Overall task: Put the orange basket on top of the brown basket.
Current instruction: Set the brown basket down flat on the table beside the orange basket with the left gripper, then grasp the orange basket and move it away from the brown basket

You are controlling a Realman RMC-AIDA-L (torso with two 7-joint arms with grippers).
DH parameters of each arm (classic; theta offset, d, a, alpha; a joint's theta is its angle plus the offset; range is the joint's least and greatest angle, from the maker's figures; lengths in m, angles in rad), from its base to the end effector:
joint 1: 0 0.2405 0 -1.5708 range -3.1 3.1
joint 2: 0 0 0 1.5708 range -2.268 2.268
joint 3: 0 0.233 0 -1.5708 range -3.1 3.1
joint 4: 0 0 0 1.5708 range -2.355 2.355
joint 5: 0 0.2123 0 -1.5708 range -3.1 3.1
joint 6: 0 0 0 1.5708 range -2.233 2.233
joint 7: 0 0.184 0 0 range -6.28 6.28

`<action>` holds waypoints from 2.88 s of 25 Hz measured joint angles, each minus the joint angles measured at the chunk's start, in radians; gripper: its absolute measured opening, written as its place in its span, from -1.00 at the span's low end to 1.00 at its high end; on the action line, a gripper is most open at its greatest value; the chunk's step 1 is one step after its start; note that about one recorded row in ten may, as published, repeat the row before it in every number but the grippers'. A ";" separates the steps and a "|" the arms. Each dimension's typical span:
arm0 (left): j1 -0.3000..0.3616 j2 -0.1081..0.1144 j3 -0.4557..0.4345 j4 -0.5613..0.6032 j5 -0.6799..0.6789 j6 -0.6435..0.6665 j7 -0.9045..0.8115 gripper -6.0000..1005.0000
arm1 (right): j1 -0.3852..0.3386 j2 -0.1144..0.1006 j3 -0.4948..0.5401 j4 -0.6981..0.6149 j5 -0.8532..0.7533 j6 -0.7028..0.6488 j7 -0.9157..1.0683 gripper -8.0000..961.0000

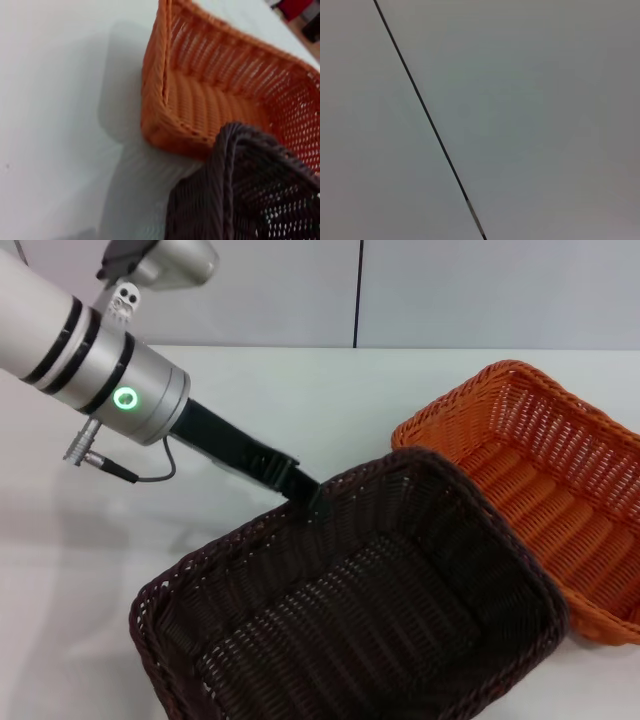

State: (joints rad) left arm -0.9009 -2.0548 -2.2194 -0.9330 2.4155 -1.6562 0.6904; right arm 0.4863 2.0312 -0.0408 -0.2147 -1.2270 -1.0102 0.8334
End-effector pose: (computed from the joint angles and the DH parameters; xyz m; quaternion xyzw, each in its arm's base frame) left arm -0.1329 0.3842 -0.0187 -0.9092 -0.4135 0.0157 0.0454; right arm 0.3886 0.3767 0.1070 -0.5221 0.4102 0.3845 0.6413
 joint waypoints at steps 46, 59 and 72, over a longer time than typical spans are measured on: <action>0.040 0.045 0.002 0.112 -0.168 0.046 0.216 0.71 | 0.081 -0.288 -0.296 -0.756 -1.371 -1.056 1.651 0.60; 0.025 0.037 0.050 0.114 -0.167 0.059 0.220 0.71 | 0.062 -0.284 -0.284 -0.622 -1.382 -0.963 1.665 0.59; 0.025 0.026 0.069 0.134 -0.167 0.092 0.227 0.71 | 0.091 -0.275 -0.308 -0.533 -1.372 -0.809 1.647 0.59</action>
State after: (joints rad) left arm -0.8756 -2.0288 -2.1504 -0.7993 2.2487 -1.5641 0.9174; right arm 0.5772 1.7561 -0.3487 -0.7476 -2.5991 -1.8194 2.4804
